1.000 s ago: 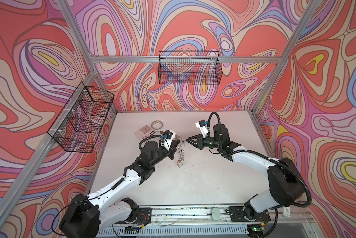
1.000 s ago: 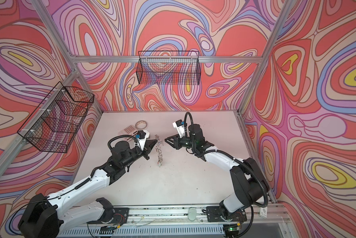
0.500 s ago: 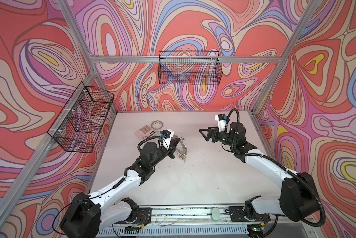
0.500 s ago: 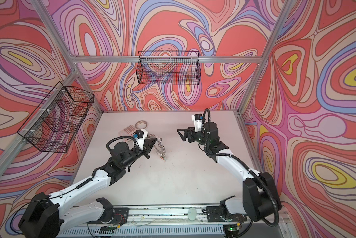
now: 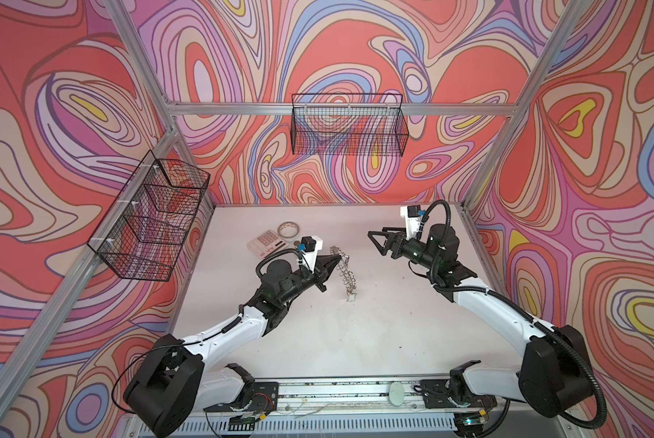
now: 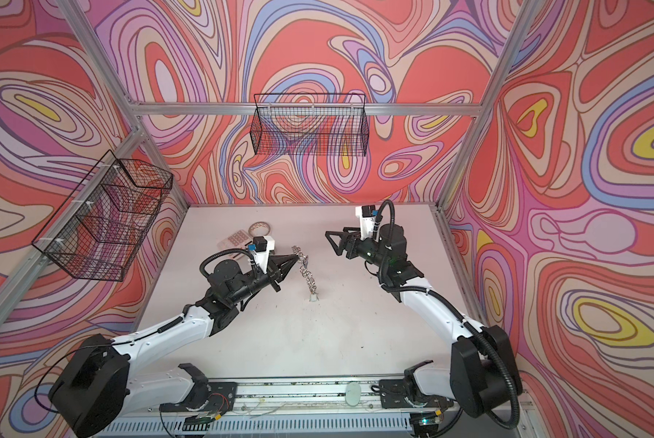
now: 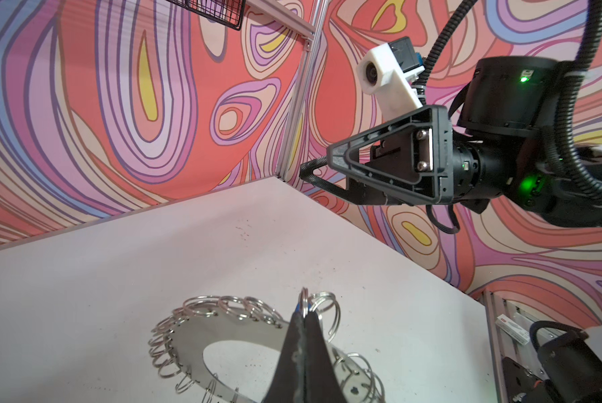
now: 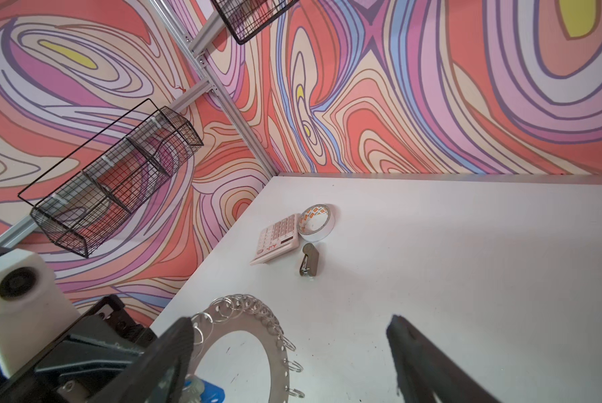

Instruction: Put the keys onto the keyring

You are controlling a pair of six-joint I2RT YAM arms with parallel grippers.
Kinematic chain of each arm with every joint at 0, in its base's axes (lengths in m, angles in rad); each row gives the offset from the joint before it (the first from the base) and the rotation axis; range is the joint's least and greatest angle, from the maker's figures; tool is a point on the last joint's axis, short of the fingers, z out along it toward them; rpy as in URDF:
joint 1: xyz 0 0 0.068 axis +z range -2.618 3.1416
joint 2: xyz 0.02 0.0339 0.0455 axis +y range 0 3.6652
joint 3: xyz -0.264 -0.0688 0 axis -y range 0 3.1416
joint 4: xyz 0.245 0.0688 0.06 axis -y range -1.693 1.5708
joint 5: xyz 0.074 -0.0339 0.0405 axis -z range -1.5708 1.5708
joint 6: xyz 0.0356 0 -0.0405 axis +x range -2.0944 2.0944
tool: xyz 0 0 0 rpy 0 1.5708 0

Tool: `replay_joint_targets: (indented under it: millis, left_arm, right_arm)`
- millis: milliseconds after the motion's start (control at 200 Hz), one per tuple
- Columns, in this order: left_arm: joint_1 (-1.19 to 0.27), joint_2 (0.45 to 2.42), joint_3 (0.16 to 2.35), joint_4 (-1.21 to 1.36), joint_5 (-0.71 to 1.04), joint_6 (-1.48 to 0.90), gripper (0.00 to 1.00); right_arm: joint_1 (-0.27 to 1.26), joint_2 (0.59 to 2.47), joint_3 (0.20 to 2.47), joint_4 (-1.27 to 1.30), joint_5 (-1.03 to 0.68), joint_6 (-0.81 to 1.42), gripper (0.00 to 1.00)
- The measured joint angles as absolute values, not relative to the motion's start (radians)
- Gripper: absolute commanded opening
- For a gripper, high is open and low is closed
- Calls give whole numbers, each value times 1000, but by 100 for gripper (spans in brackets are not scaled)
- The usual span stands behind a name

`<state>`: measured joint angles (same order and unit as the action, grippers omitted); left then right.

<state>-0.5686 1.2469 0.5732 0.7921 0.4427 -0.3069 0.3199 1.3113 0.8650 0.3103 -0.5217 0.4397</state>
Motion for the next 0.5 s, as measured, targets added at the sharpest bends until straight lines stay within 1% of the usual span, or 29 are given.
replay_joint_targets:
  millis: [130,295,356,501]
  left_arm:
    - [-556,1269,573,826,498,-338,0]
    - [-547,1291,573,853,571,-361,0]
    - [-543,1304,574,869,598,-372,0]
    - [-542,1344,585,889,640,-390,0]
  right_arm:
    - [332,1310,865,310,-553,450,85]
    - [366,1299,865,282,-587,430,78]
    - [379,1298,865,276,-603,424,74]
    - [424,1304,865,270,-641,408,58]
